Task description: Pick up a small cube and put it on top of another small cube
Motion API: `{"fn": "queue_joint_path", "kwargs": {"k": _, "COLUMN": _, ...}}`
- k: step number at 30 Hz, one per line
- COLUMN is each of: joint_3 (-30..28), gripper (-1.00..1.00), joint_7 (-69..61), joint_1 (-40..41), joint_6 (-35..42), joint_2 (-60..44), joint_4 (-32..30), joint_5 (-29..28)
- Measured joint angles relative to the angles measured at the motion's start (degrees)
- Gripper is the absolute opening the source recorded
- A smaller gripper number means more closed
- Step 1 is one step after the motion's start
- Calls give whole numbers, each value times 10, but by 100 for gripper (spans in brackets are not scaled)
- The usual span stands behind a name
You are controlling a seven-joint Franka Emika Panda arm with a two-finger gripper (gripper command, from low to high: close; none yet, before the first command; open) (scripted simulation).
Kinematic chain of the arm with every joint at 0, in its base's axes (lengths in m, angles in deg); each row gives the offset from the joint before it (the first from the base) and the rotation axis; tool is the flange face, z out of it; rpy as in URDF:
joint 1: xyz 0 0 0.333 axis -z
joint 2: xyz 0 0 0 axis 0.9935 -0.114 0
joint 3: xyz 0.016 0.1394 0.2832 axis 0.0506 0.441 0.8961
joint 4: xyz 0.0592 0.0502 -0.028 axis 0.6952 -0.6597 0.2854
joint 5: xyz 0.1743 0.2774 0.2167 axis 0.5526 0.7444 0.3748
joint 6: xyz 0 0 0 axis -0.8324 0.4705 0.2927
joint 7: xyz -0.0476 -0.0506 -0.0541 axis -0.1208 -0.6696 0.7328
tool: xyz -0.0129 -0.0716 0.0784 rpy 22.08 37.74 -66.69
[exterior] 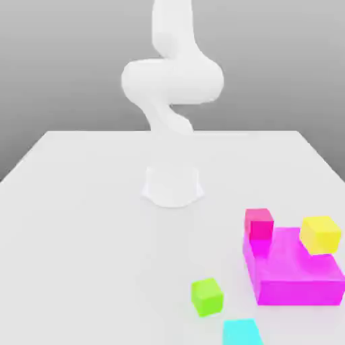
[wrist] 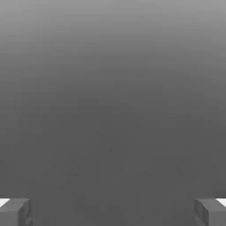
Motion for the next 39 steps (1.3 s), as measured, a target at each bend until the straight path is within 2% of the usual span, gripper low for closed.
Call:
{"fn": "queue_joint_path", "kwargs": {"k": 9, "joint_3": -61, "gripper": 0, "joint_7": -221, "joint_1": -97, "joint_6": -49, "joint_2": -162, "joint_4": -3, "joint_5": 19}}
{"fn": "queue_joint_path", "kwargs": {"k": 18, "joint_3": -94, "gripper": 0, "joint_7": -454, "joint_1": -160, "joint_6": -97, "joint_2": -323, "joint_4": -6, "joint_5": 61}}
{"fn": "queue_joint_path", "kwargs": {"k": 25, "joint_3": -87, "gripper": 0, "joint_7": -630, "joint_1": -182, "joint_6": -135, "joint_2": -447, "joint_4": -9, "joint_5": 85}}
{"fn": "queue_joint_path", "kwargs": {"k": 31, "joint_3": -64, "gripper": 0, "joint_7": -756, "joint_1": -175, "joint_6": -170, "joint_2": -550, "joint_4": -12, "joint_5": 71}}
{"fn": "queue_joint_path", "kwargs": {"k": 34, "joint_3": -52, "gripper": 0, "joint_7": -802, "joint_1": -171, "joint_6": -192, "joint_2": -602, "joint_4": -12, "joint_5": 53}}
{"fn": "queue_joint_path", "kwargs": {"k": 38, "joint_3": -36, "gripper": 0, "joint_7": -823, "joint_1": -159, "joint_6": -252, "joint_2": -683, "joint_4": 2, "joint_5": 63}}
{"fn": "queue_joint_path", "kwargs": {"k": 39, "joint_3": -33, "gripper": -100, "joint_7": -825, "joint_1": -157, "joint_6": -262, "joint_2": -695, "joint_4": 5, "joint_5": 65}}
